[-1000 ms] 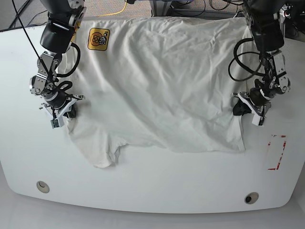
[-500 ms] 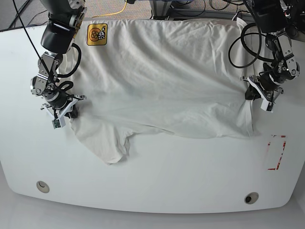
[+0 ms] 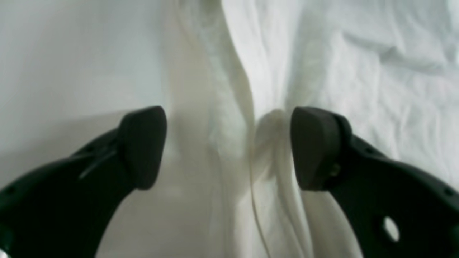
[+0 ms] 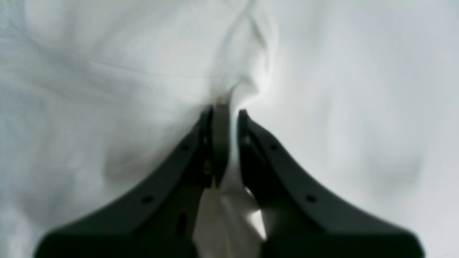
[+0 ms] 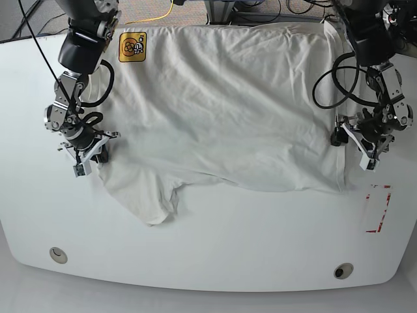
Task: Layout the t-shirt on the table in an organized manner, then fold the t-shirt properly
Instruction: 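Slide the left gripper along the shirt edge toward the hem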
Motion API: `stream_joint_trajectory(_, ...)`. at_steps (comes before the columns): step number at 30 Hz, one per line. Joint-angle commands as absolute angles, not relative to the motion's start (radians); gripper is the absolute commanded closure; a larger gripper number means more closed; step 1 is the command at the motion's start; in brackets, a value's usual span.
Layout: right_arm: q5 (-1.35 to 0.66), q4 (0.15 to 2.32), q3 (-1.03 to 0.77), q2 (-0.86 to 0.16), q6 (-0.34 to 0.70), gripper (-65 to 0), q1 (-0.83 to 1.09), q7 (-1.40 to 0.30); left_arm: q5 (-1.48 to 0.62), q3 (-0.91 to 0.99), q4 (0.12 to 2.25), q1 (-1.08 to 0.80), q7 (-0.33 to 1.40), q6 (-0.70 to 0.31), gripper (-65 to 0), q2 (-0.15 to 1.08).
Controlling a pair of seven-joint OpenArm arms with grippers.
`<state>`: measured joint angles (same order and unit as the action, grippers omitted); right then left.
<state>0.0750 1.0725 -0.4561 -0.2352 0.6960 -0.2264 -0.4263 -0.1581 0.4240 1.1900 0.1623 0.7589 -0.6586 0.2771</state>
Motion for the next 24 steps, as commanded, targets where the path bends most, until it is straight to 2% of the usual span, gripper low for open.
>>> stream_joint_trajectory(1,0.099,1.078,-0.453,-0.242,0.698,-0.2,-0.236,-0.455,-0.145,0.421,1.099,0.22,0.796,-0.653,-51.9,0.285)
stream_joint_trajectory(14,0.094,1.078,-0.453,-0.242,0.698,-0.2,-0.246,-0.455,-0.143,0.42,0.731,0.435,0.642,-0.654,-51.9,0.286)
stream_joint_trajectory(24,0.096,1.078,-0.453,-0.242,0.698,-0.2,-0.249,-0.455,-0.143,0.418,0.591,0.542,0.573,-0.653,-51.9,0.286)
